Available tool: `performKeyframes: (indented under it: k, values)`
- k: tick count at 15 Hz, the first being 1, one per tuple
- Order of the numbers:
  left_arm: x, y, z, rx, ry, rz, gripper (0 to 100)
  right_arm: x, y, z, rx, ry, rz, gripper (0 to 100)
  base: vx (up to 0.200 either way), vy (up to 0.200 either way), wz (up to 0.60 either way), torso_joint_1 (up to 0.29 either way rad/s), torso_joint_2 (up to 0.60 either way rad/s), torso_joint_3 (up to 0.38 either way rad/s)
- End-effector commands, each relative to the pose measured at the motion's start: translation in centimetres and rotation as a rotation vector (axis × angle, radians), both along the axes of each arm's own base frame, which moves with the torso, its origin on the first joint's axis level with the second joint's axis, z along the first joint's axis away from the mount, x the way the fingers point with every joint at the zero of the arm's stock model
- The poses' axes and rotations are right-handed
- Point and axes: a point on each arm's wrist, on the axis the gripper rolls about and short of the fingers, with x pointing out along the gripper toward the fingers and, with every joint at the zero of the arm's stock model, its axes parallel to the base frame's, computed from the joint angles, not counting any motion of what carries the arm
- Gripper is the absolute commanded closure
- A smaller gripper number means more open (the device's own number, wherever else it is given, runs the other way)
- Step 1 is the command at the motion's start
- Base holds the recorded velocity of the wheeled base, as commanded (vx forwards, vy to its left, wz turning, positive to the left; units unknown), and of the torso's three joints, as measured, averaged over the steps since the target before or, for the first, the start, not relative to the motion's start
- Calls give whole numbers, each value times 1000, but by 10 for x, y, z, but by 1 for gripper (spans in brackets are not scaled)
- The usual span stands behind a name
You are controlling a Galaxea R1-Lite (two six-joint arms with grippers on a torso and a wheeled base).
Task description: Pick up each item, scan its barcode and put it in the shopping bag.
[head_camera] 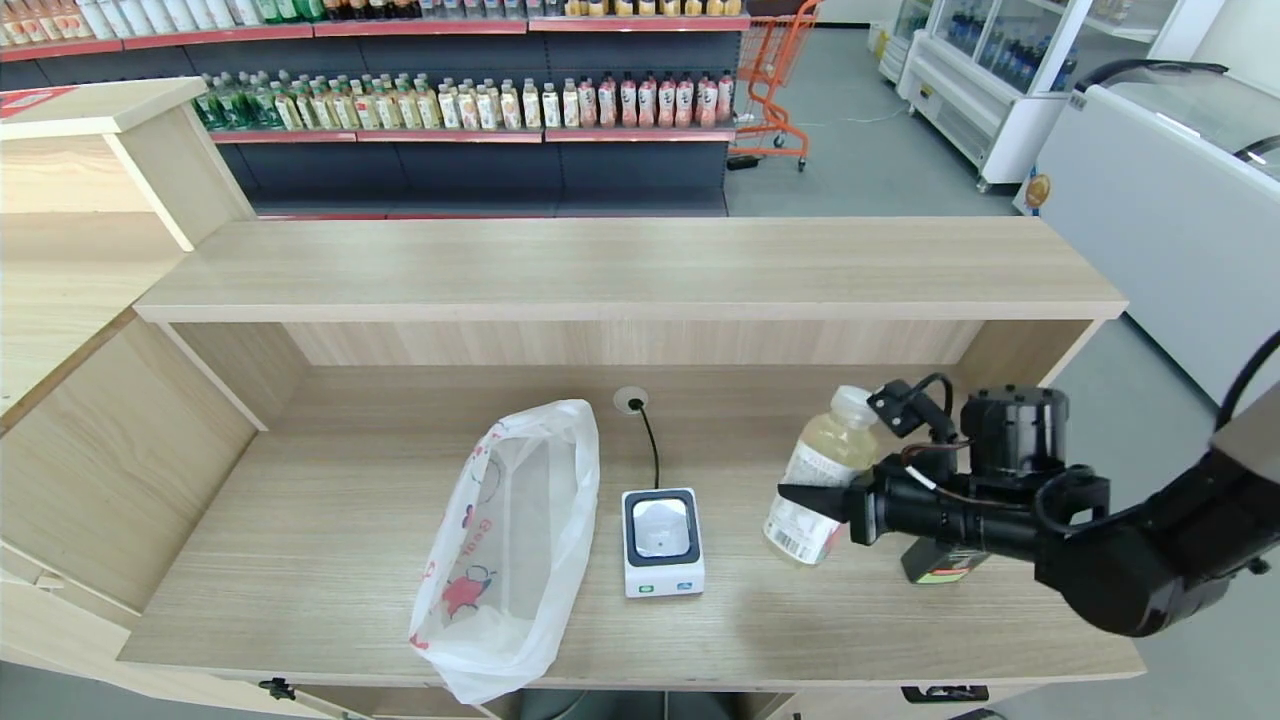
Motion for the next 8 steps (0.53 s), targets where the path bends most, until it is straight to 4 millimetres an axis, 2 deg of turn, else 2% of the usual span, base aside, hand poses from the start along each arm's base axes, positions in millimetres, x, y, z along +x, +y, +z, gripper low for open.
performKeyframes:
  k: [1,3,5,8]
  values:
    - [0,0,0,0,-1,0,0,-8,-9,52,58,-133,37,100,0,0,0,0,0,0]
    - [0,0,0,0,-1,0,0,-9,-6,69,73,-151,82,100,0,0,0,0,0,0]
    - [0,0,0,0,-1,0,0,-24,-6,81,86,-130,147,100,0,0,0,0,0,0]
    - [0,0,0,0,-1,0,0,-48,-10,83,95,-102,206,100,0,0,0,0,0,0]
